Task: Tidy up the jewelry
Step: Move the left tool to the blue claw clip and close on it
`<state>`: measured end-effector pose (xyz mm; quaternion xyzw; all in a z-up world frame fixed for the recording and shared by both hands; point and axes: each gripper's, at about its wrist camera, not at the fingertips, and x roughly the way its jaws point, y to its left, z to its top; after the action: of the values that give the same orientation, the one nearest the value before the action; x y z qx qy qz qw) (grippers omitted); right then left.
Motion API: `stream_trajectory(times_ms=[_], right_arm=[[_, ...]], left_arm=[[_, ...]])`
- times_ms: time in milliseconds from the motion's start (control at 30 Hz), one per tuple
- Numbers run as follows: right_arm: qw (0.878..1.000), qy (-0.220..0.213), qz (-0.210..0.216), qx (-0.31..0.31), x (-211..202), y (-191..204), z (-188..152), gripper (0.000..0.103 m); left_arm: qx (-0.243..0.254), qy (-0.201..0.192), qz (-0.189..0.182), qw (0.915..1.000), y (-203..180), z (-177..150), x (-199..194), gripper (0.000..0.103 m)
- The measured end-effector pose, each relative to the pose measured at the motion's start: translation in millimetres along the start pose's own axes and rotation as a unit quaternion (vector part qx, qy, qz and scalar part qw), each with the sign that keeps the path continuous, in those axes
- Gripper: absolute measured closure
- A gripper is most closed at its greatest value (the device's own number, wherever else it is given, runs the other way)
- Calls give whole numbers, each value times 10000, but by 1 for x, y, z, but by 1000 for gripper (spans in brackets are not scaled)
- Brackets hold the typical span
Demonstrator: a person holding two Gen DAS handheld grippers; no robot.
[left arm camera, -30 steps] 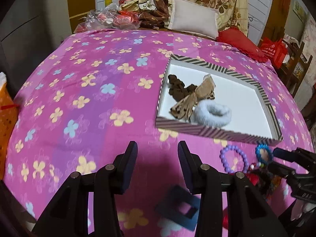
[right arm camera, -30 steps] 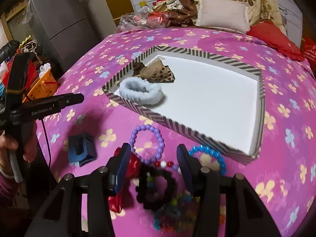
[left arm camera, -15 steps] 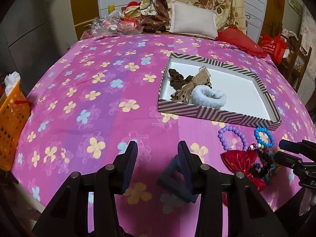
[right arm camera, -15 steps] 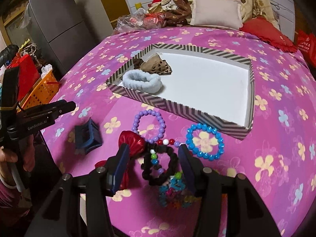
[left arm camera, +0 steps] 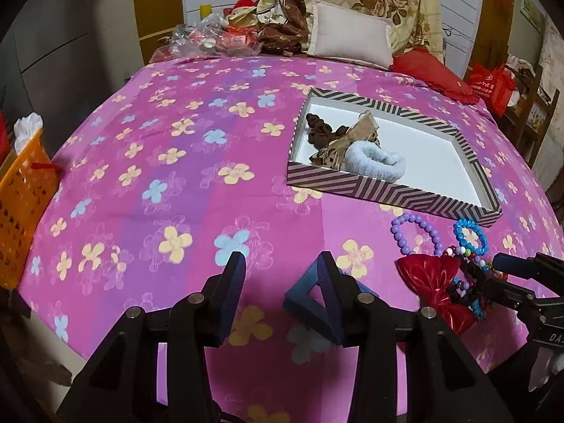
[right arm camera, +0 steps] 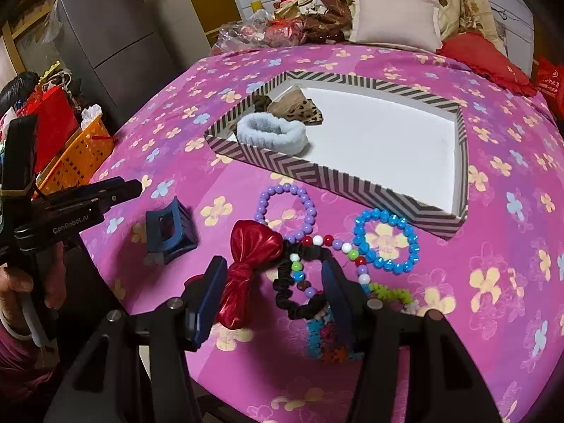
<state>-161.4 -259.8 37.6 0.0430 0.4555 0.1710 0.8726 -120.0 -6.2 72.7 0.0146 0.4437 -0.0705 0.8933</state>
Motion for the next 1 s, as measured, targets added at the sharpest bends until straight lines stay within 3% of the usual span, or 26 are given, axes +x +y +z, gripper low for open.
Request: stream_trajectory(times_ms=[400,800,1000], right_arm=[[9998,171,44,-75,13,6,-3,43],[9995,300,105,-69,25,9,-8,42],[9991,376,179,-115,31,13,-10,41]], left_arm=[[-162,146,-40,9998,10,-7,7,78],[-489,409,-762,9951,17,-16,6,78],[-976,750,-1265,9843,21,-16,16,78]])
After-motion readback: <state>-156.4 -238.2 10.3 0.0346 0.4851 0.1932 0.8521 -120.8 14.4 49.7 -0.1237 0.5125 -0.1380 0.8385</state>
